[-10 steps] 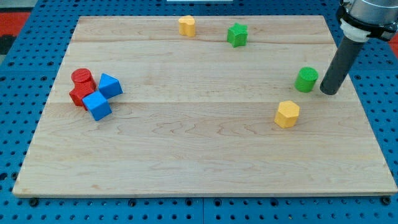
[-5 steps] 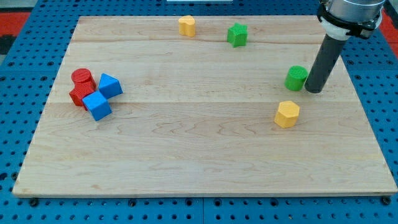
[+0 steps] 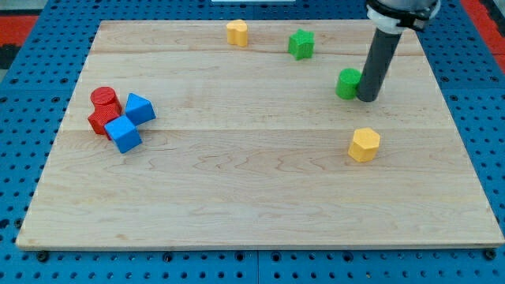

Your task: Put the green circle diagonally top left to the yellow hexagon

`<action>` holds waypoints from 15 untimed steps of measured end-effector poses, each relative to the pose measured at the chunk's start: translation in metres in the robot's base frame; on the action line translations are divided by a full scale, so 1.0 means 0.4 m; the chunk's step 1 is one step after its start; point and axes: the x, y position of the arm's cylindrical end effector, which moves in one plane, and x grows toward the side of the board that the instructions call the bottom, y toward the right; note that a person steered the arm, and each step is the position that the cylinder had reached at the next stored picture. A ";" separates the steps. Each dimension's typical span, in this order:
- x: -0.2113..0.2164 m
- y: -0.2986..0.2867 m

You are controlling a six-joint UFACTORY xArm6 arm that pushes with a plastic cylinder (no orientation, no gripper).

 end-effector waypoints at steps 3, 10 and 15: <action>-0.143 -0.089; -0.083 -0.321; -0.064 -0.222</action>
